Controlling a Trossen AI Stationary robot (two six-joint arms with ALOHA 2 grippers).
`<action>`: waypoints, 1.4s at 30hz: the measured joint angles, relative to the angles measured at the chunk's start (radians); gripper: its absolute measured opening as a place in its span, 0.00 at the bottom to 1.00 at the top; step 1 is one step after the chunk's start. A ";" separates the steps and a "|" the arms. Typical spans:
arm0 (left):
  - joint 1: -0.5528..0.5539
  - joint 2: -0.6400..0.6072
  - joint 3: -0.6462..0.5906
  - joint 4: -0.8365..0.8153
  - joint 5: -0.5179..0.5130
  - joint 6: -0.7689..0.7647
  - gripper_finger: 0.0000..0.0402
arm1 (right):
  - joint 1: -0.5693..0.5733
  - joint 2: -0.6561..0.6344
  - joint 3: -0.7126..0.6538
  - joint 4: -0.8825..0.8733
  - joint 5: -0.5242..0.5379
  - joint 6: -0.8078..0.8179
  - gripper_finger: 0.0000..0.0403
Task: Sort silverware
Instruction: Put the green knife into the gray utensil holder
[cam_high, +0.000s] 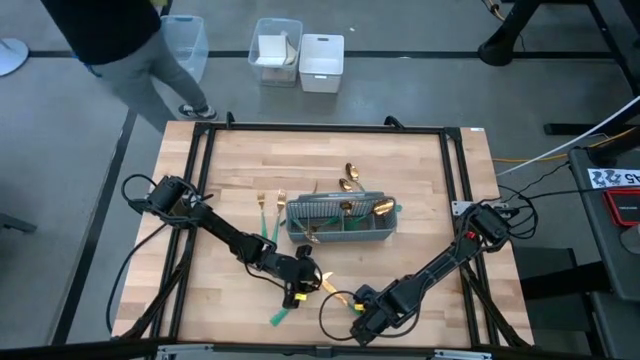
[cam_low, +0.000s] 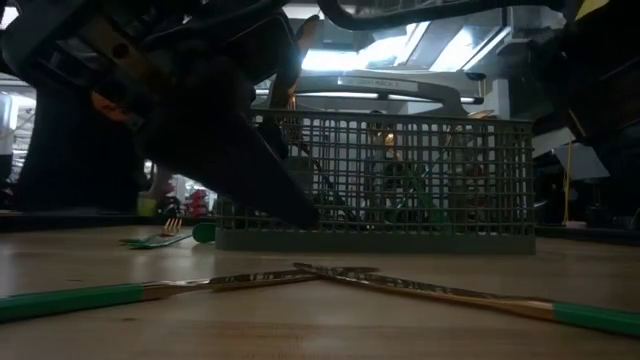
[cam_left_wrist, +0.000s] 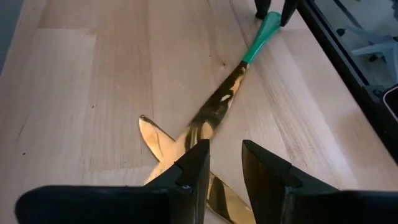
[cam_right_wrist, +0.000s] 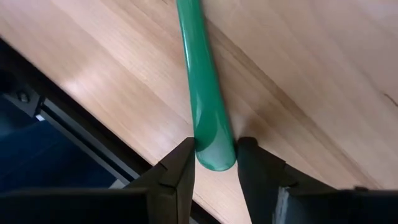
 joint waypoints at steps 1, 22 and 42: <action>0.000 -0.003 0.000 -0.001 0.000 -0.012 0.21 | -0.003 0.000 0.000 0.005 0.002 0.003 0.29; -0.003 -0.005 0.000 0.018 0.000 0.066 0.21 | -0.033 0.005 0.000 0.162 0.045 -0.022 0.29; -0.003 -0.005 0.000 0.018 0.000 0.054 0.21 | -0.025 -0.024 -0.003 0.167 -0.062 0.084 0.29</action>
